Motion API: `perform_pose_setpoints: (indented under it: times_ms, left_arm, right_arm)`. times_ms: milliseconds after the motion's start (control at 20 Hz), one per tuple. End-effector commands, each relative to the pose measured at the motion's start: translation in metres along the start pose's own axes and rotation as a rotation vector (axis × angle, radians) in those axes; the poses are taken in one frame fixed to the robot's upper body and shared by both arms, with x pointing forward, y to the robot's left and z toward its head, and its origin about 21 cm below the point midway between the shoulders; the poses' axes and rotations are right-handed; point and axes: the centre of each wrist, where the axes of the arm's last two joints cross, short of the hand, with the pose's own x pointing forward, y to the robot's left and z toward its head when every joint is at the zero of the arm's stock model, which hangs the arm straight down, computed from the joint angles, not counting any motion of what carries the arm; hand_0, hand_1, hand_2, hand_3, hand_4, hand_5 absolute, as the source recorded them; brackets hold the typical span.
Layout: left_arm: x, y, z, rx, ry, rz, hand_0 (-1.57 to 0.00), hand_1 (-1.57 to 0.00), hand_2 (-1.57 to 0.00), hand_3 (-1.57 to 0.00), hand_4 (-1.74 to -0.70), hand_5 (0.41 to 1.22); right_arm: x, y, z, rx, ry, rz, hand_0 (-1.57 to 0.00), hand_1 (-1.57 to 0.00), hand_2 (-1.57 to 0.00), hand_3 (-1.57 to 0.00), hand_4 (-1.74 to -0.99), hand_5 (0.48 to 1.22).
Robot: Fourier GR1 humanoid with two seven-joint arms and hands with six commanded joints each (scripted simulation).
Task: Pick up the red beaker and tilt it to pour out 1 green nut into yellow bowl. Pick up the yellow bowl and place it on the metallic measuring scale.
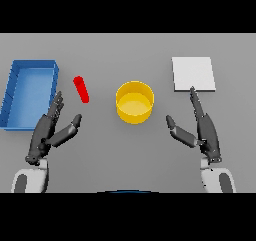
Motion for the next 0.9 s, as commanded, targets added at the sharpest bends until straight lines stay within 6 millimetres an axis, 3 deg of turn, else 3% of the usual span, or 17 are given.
perform_pose_setpoints:
  times_ms: [0, 300, 500, 850]
  left_arm:
    - [-0.001, 0.000, -0.006, -0.004, 0.003, -0.003, 0.00, 0.00, 0.00, 0.00, -1.14, 0.648]
    - [-0.021, 0.001, -0.050, -0.020, 0.051, -0.017, 0.00, 0.00, 0.00, 0.00, -1.18, 0.648]
    - [-0.022, -0.001, -0.080, -0.035, 0.045, -0.028, 0.00, 0.00, 0.00, 0.00, -1.18, 0.636]
    - [-0.022, -0.010, -0.112, -0.052, 0.042, -0.075, 0.00, 0.00, 0.00, 0.00, -1.20, 0.661]
  right_arm:
    - [0.001, -0.001, -0.005, 0.007, 0.000, -0.004, 0.00, 0.00, 0.00, 0.00, -1.163, 0.624]
    - [-0.001, -0.009, -0.004, 0.007, 0.000, -0.056, 0.00, 0.00, 0.00, 0.00, -1.219, 0.626]
    - [-0.001, -0.005, -0.004, 0.024, 0.000, -0.066, 0.00, 0.00, 0.00, 0.00, -1.229, 0.626]
    - [-0.003, -0.005, -0.003, 0.010, 0.017, -0.070, 0.00, 0.00, 0.00, 0.00, -1.226, 0.631]
